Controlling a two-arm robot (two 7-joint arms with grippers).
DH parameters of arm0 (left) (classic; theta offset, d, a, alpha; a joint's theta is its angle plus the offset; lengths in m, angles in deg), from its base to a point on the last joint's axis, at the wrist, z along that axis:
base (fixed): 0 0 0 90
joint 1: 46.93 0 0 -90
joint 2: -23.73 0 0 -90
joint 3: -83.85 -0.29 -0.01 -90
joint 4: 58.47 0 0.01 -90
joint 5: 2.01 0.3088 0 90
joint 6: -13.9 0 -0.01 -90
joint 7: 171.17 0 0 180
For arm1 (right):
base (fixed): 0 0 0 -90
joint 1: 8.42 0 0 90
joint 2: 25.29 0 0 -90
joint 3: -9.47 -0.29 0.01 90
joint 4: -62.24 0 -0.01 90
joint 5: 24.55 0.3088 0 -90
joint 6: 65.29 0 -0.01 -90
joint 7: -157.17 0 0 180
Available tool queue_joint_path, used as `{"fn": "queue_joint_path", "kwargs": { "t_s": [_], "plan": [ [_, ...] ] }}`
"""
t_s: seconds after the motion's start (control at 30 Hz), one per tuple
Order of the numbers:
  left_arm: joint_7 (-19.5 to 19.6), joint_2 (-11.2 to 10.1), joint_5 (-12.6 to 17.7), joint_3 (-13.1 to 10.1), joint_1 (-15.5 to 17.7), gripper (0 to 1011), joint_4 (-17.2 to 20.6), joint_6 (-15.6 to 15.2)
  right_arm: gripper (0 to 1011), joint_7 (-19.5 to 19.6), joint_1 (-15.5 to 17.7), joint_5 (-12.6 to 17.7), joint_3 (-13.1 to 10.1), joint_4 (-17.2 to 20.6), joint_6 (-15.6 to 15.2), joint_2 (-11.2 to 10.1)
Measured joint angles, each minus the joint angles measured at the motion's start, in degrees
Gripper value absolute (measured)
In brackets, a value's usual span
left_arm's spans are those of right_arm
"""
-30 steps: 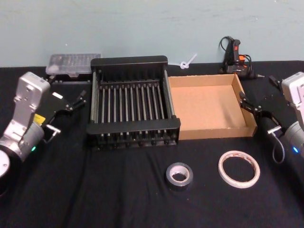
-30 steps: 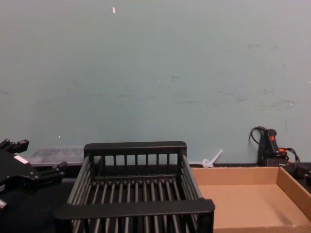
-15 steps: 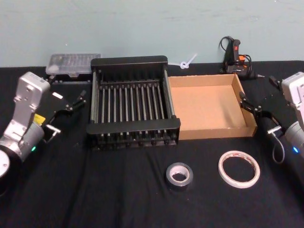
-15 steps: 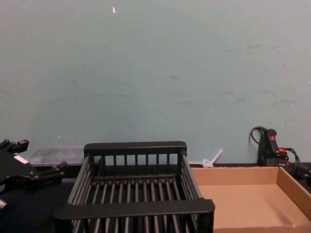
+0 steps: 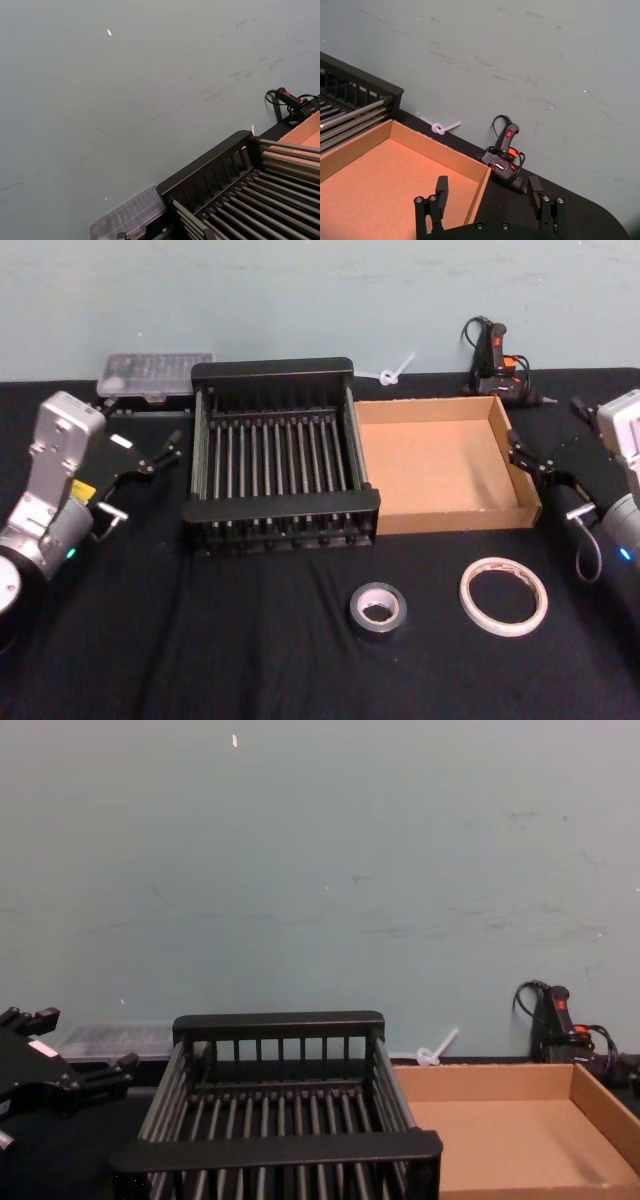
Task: Pick up the white tape and place it into the black box , Pick up the silver tape and place it into the brown box.
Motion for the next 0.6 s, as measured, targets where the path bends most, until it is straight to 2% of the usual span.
{"fn": "queue_joint_path", "kwargs": {
  "t_s": [0.3,0.6],
  "plan": [
    [0.0,0.0,0.0,0.0,0.0,1001,0.0,0.0,1002,-1.59,2.35,1.82,-2.96,3.84,-2.26,-0.94],
    [0.0,0.0,0.0,0.0,0.0,1002,0.0,0.0,1002,-4.08,7.33,7.21,-7.79,12.44,-9.49,-3.79]
  ]
}}
